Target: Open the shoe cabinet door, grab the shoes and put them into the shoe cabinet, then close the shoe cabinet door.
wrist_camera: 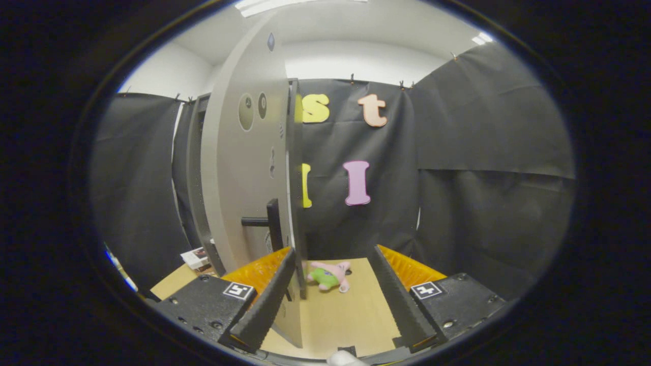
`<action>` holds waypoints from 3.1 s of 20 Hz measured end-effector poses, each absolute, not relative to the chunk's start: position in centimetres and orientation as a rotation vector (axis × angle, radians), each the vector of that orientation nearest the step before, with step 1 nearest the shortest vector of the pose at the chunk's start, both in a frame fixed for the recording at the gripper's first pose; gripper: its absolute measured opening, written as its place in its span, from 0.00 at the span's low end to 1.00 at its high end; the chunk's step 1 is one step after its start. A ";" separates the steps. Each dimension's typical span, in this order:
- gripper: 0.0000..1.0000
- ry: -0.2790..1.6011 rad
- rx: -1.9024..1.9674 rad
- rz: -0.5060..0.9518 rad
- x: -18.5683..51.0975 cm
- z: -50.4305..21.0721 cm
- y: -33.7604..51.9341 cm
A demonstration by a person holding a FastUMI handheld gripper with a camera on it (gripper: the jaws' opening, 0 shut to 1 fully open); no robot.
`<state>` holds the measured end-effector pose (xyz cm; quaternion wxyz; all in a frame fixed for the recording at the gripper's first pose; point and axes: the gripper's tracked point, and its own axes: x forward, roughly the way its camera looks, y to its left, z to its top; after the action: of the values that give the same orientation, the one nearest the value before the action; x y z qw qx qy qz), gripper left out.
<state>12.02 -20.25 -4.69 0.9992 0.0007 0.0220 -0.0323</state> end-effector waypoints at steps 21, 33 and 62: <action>0.95 0.057 -0.020 0.075 13.7 -5.4 -3.7; 1.00 0.053 0.015 0.118 14.2 -5.1 3.5; 0.99 -0.057 -0.023 -0.072 -2.1 0.5 -0.8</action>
<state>-2.13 -0.83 0.51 0.9989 -0.0114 -0.0285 -0.0359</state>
